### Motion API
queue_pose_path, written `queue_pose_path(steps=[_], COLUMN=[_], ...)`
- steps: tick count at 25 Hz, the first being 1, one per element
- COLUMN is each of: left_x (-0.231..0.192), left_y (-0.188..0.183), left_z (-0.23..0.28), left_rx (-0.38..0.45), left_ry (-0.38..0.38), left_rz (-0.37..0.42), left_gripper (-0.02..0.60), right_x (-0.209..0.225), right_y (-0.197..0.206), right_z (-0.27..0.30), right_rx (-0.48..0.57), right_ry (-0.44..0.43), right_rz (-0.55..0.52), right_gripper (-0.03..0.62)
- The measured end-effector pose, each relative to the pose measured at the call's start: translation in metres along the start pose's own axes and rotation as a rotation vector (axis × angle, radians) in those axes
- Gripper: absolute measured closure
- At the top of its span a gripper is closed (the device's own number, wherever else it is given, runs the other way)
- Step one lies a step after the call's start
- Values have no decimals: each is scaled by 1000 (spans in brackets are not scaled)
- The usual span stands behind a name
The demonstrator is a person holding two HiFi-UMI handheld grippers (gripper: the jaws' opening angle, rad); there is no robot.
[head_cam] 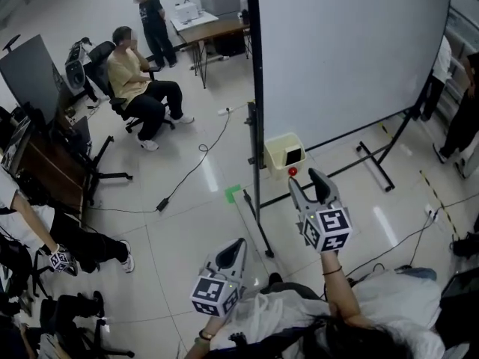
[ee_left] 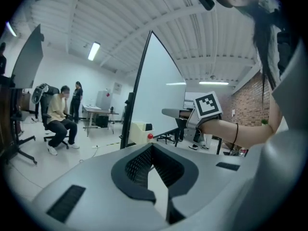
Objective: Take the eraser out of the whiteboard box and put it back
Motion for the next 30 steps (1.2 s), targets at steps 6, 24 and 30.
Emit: queue_pose_path(steps=[6, 24, 30], left_x=[29, 72, 88], left_y=[13, 71, 69], left_z=[-31, -145, -146], left_rx=[-28, -41, -6], left_ry=[104, 97, 112], left_rz=[14, -7, -6], left_gripper=[592, 592, 592], right_x=[-37, -144, -170], right_y=[8, 64, 72], right_z=[-73, -216, -243], right_rx=[3, -76, -106], right_ry=[53, 18, -48], right_rz=[40, 106, 133], right_gripper=[361, 589, 591])
Point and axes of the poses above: the fingertips, and each gripper's own axes: z forward along the fingers, x to its right, y out of its underside, the point moved 1 cm from there along -z, backward along the fingers, and after that the axes turned 5 degrees about y, right-handed, at the moved point
